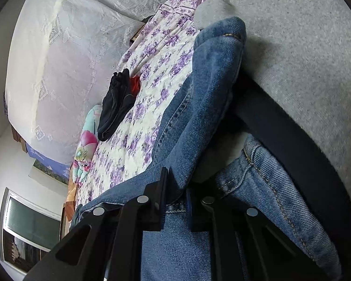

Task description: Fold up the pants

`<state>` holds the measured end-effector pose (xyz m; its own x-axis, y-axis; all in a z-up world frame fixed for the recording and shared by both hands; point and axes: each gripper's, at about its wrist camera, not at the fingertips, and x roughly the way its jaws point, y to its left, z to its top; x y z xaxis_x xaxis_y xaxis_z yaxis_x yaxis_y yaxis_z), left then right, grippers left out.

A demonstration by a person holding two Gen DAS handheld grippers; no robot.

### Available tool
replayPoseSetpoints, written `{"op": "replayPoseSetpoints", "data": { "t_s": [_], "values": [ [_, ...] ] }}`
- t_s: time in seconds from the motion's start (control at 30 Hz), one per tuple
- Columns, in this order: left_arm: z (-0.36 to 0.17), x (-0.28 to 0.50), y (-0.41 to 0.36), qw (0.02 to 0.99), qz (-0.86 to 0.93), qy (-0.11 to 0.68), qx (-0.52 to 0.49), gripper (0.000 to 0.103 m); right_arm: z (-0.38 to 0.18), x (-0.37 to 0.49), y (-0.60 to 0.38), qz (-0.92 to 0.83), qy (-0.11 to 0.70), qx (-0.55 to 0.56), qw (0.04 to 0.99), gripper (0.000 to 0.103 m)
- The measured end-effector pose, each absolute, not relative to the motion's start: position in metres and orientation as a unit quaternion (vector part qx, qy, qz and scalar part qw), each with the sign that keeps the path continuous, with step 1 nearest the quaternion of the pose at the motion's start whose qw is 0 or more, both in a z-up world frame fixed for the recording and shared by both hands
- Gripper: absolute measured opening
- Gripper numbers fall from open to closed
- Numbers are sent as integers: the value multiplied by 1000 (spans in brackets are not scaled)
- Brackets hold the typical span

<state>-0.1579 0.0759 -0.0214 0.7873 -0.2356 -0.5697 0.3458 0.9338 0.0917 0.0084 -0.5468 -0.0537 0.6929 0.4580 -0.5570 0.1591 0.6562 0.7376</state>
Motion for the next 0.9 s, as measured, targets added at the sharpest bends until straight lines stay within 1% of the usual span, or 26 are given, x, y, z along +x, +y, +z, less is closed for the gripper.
{"op": "replayPoseSetpoints", "data": {
  "t_s": [0.13, 0.3, 0.4, 0.43, 0.47, 0.53, 0.6, 0.67, 0.7, 0.8, 0.9],
  "values": [
    [-31, -160, 66, 931, -152, 299, 144, 80, -53, 8, -546, 91, 379, 403, 828, 12],
    [-33, -177, 50, 933, -102, 246, 241, 80, -55, 7, -548, 95, 377, 407, 827, 12],
    [-30, -175, 40, 921, -136, 249, 268, 80, -55, 7, -547, 95, 376, 406, 828, 12],
    [-32, -172, 35, 913, -143, 252, 286, 77, -55, 6, -547, 94, 375, 405, 828, 12],
    [-36, -167, 31, 904, -147, 258, 307, 72, -55, 6, -546, 93, 374, 404, 830, 12],
    [-42, -157, 28, 893, -161, 277, 316, 35, -54, 5, -545, 91, 372, 400, 833, 12],
    [-38, -146, 35, 895, -185, 298, 277, 22, -50, 1, -544, 87, 368, 398, 836, 11],
    [-26, -137, 46, 903, -199, 302, 232, 20, -42, -5, -544, 85, 363, 398, 838, 7],
    [-16, -133, 53, 912, -200, 296, 202, 19, -36, -9, -546, 88, 355, 407, 837, 6],
    [30, -108, 80, 941, -183, 262, 110, 19, -7, -20, -551, 102, 322, 417, 844, 5],
    [67, -72, 94, 957, -163, 226, 83, 19, 34, -21, -547, 118, 295, 389, 865, 5]
  ]
}}
